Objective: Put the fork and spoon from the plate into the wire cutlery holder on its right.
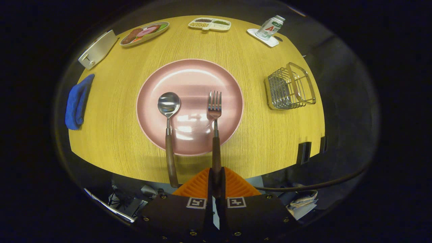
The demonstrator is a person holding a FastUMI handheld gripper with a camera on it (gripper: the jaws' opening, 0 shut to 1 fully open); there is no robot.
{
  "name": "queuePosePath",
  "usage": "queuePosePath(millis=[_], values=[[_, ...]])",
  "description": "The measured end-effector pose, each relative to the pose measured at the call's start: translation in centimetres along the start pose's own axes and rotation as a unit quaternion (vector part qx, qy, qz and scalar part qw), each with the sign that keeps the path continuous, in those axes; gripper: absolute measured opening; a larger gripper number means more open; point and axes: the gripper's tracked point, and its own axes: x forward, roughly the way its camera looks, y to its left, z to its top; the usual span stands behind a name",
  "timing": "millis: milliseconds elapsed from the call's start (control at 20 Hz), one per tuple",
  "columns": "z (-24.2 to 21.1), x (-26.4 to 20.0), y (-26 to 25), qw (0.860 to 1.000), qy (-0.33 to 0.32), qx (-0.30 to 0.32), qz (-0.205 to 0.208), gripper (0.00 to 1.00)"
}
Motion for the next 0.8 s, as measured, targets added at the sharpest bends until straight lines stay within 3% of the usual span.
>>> queuePosePath(millis=[400, 800], values=[[3.0, -3.7, -2.4, 0.999, -0.042, 0.010, -0.025, 0.08], [5.8, -6.5, -9.3, 0.994, -0.065, 0.058, -0.068, 0.08]])
